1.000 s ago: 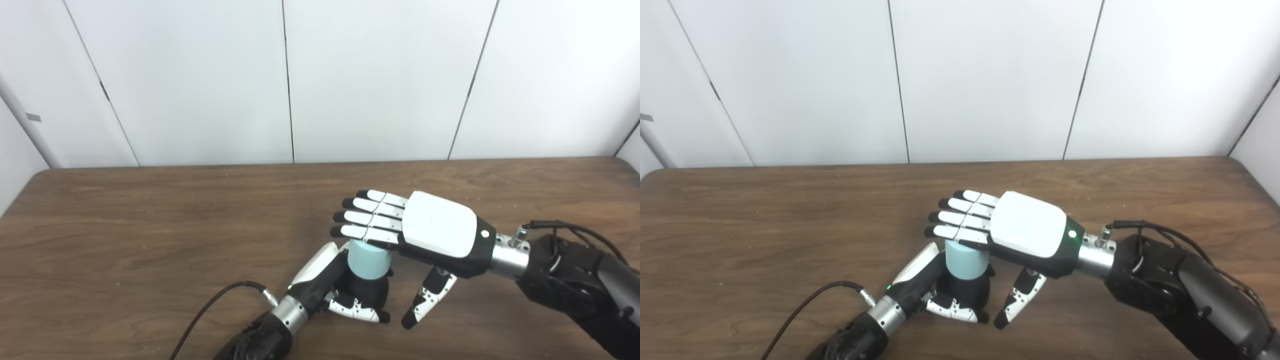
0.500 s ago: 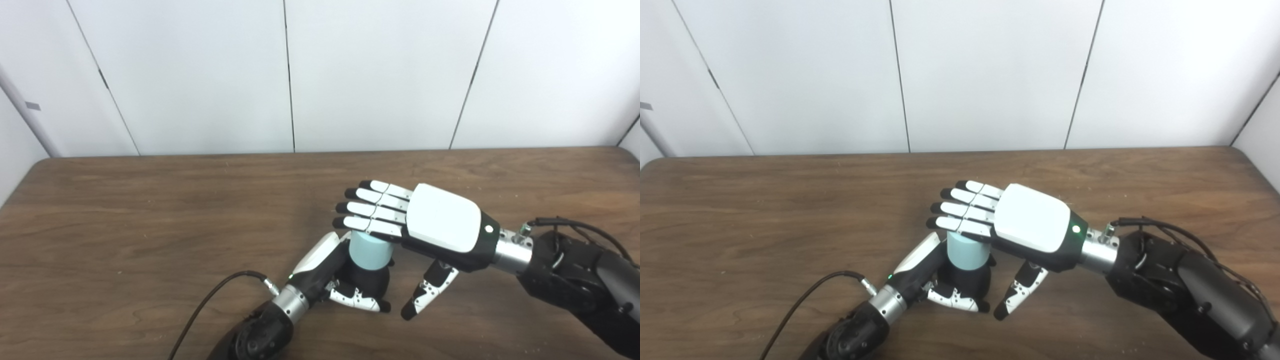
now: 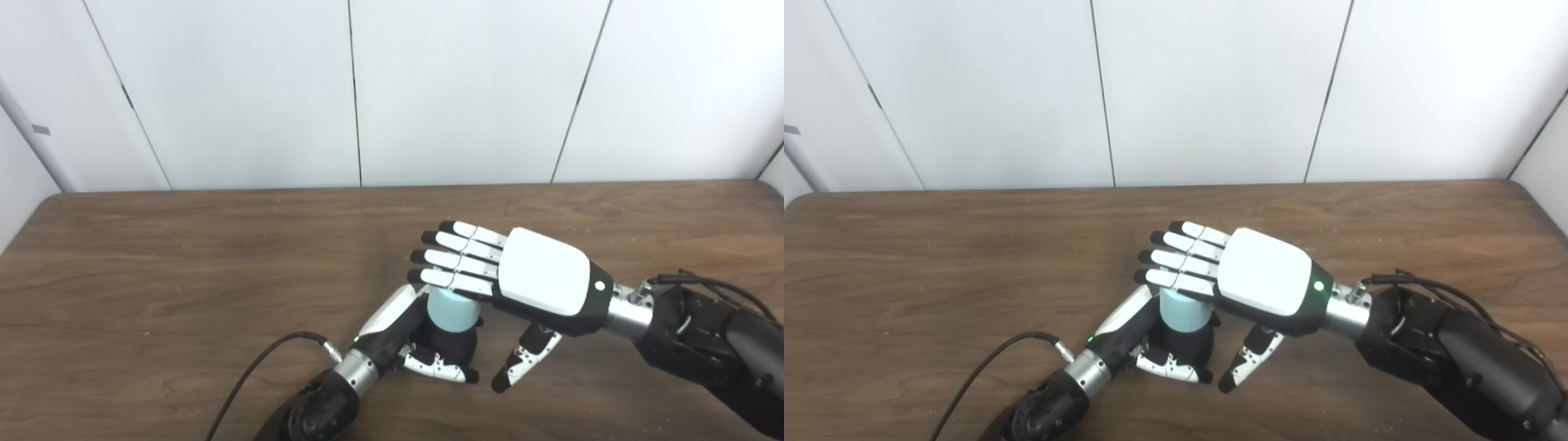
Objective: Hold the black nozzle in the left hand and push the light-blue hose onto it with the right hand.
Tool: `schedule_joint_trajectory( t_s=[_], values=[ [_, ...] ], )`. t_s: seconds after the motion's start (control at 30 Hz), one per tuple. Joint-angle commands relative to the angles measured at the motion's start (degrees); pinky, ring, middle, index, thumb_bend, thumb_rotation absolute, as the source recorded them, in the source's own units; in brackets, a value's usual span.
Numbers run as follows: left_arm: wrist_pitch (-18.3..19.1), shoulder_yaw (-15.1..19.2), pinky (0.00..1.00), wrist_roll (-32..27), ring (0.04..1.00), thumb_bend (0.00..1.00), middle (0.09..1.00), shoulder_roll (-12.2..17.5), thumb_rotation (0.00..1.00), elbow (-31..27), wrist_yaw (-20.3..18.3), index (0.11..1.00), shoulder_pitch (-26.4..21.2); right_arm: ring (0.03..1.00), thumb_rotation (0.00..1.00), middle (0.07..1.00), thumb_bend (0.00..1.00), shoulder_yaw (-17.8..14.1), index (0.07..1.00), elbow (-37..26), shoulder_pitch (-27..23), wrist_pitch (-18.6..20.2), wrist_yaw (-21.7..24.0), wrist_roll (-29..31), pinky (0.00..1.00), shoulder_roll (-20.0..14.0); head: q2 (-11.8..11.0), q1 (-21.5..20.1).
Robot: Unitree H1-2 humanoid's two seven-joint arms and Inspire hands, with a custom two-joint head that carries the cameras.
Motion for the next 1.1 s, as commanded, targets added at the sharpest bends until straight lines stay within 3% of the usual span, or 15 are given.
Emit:
schedule_joint_trajectory(
  t_s=[0.0, 0.43, 1.07],
  values=[
    [5.02, -0.16, 1.00, 1.35, 0.952, 0.52, 0.826, 1.36, 0.07, 0.87, -2.87, 0.486, 1.05, 0.979, 0.49, 0.964, 0.77, 3.14, 0.894, 0.95, 2.02, -1.66, 7.94, -3.70, 0.99, -2.39, 1.29, 0.78],
    [5.36, -0.14, 1.00, 1.38, 0.950, 0.52, 0.836, 1.03, 0.07, 0.77, -3.15, 0.486, 0.78, 0.994, 0.49, 0.962, 0.76, 2.37, 0.896, 0.19, 2.22, -1.67, 9.88, -3.27, 1.00, -2.19, 0.99, 0.98],
    [4.30, -0.22, 1.00, 1.55, 0.950, 0.52, 0.836, 1.76, 0.08, 0.53, -3.10, 0.487, 1.05, 0.992, 0.50, 0.960, 0.76, 2.80, 0.890, 2.98, 2.96, -1.67, 8.46, -1.07, 0.99, -1.10, 0.80, 0.17]
  ],
)
